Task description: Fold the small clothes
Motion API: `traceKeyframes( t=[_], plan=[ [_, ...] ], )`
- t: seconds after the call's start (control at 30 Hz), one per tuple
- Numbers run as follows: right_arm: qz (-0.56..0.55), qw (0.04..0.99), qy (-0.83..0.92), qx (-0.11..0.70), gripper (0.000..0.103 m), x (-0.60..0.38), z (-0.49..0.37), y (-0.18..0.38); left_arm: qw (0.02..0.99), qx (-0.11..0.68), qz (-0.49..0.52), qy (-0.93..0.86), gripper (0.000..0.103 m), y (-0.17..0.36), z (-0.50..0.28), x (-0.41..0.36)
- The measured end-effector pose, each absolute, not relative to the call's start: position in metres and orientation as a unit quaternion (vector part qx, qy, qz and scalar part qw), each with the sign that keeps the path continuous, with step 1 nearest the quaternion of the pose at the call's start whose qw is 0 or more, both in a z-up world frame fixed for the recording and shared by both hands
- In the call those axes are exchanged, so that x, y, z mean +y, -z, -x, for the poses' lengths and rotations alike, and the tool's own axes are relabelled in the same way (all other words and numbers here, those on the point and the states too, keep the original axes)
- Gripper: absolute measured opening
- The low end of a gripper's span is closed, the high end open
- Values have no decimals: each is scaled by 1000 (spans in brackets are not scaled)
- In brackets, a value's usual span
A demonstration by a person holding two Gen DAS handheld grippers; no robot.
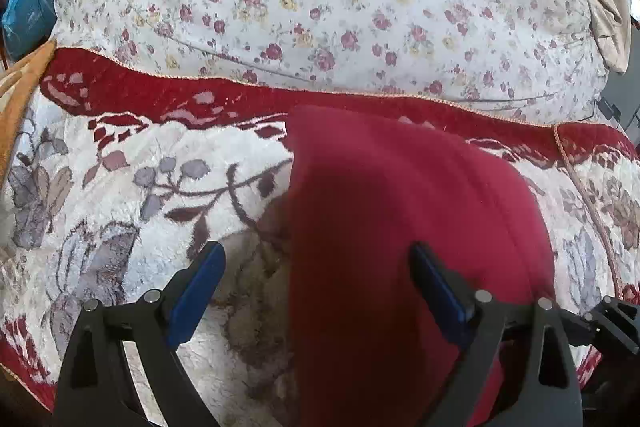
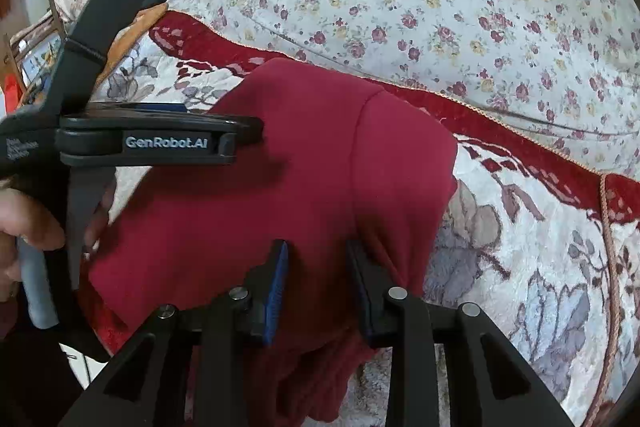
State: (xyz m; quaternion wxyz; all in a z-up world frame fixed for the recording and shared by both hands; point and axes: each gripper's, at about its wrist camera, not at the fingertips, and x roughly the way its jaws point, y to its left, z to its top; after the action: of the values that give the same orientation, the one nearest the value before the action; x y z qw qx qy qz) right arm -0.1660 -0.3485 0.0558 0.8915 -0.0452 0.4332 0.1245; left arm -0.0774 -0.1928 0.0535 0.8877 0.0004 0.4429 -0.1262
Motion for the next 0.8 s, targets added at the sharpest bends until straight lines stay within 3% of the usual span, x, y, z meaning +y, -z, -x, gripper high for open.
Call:
traceKeyframes(
  t=[0.1,0.27,0.33,0.8],
  plan=[
    [-6,896,-140,422,55,-357,179,-74,894,429,6,125,93,-61,84,-190],
    [-17,904,-111,413,62,-360,192,-90,910,399,12,110,93,-77,102,-178],
    [-16,910,-72,409,75,-362,192,-95,914,392,15,106,93,-85,109,-173],
    [-44,919,-12,391,91,-364,197,-107,929,362,23,80,97,-114,161,-144]
  ],
)
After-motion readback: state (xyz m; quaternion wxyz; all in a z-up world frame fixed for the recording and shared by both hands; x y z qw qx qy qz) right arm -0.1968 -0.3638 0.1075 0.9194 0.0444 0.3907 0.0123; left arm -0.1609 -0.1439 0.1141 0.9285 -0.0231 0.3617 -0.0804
